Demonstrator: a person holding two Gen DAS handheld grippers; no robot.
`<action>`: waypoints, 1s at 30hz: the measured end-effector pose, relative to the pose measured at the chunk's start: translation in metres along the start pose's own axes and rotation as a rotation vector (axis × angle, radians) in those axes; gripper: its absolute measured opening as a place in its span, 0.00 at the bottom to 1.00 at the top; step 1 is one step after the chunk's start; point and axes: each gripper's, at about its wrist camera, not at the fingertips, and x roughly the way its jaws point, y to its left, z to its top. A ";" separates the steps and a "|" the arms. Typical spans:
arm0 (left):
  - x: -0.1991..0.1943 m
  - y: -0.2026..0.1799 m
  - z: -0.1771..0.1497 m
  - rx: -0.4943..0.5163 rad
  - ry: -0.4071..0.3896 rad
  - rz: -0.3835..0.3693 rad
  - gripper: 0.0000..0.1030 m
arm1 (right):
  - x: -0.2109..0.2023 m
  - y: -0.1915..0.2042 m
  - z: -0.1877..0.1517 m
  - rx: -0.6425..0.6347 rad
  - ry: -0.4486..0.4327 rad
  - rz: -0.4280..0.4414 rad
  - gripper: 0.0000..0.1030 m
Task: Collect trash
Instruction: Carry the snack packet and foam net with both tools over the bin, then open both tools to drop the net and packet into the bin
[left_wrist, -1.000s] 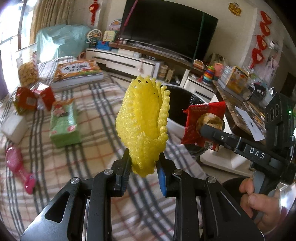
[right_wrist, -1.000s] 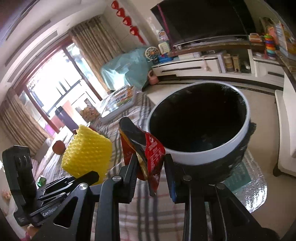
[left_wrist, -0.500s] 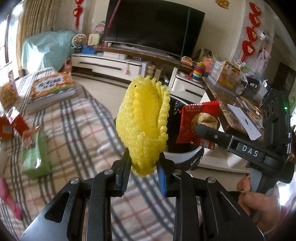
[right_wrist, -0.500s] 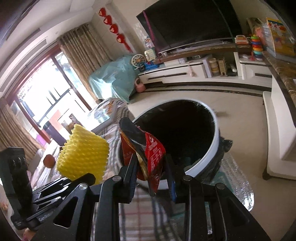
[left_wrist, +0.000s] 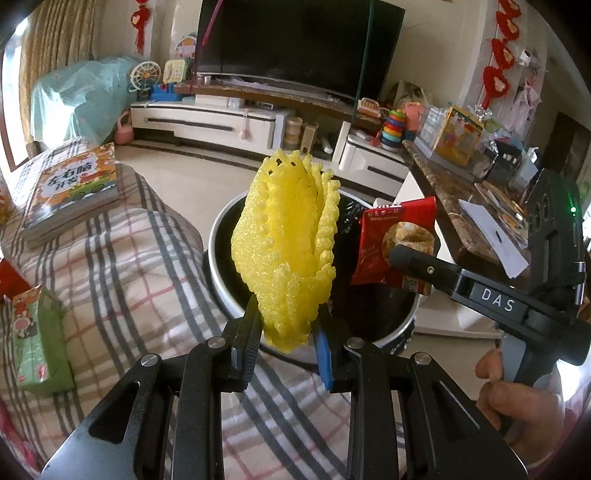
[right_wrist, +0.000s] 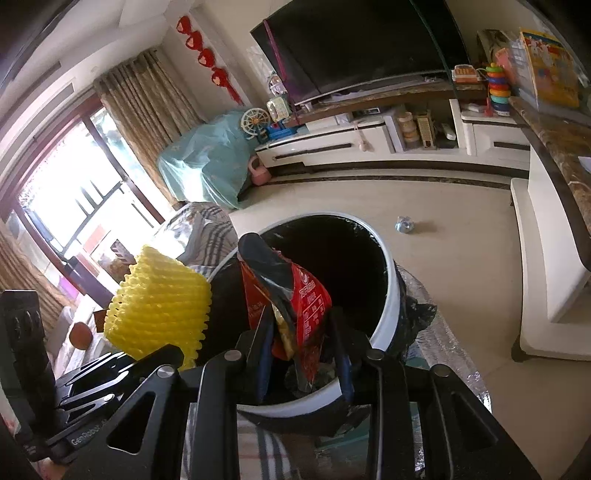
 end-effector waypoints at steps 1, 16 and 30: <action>0.003 -0.001 0.001 0.000 0.004 -0.001 0.24 | 0.001 -0.001 0.001 0.000 0.002 -0.002 0.30; 0.017 -0.002 0.011 -0.020 0.028 -0.002 0.34 | 0.013 0.001 0.014 -0.027 0.008 -0.030 0.32; -0.013 0.013 -0.016 -0.072 -0.011 0.023 0.61 | -0.004 0.007 0.012 -0.006 -0.027 -0.021 0.79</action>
